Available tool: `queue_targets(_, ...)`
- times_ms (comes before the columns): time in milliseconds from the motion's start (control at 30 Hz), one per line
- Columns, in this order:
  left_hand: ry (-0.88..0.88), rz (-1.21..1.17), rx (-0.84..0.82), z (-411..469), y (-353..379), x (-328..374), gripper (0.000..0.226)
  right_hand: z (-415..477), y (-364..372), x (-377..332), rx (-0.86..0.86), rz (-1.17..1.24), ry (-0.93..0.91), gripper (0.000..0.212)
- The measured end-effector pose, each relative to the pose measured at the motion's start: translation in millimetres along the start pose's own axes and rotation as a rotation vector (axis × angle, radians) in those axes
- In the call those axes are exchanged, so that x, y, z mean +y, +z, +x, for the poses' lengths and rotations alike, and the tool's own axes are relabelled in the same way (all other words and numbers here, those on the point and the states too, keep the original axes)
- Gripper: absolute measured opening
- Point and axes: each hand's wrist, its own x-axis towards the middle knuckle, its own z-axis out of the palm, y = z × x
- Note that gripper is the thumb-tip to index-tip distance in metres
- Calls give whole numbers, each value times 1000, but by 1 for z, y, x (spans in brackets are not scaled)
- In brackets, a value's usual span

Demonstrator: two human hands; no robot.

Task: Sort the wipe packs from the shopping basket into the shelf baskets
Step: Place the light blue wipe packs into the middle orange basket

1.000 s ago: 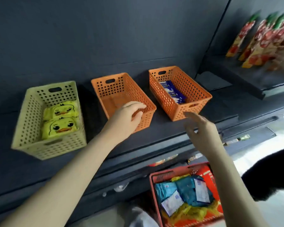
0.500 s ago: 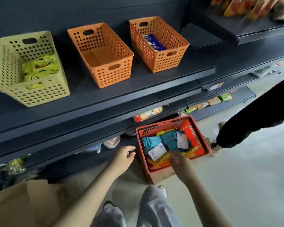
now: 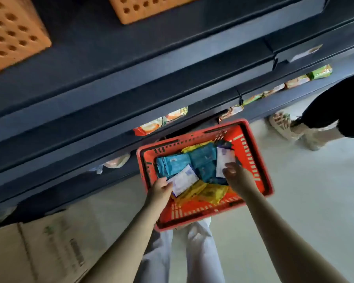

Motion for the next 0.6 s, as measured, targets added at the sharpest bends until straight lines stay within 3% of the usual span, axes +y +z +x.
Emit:
queue_targets(133,-106,-86,32,70,26,-7,54,65,30,-4,-26,34,-29,44)
queue_targets(233,-161,-103,96,116,35,-17,65,101,54,-5,-18,49,-5,53)
queue_targets(500,-233,-220,136,154,44,-47,70,133,80,10,51,52,39,62)
queue_targets(600,-262,-334,190,154,45,-45,55,136,83,8,50,-6,55,64)
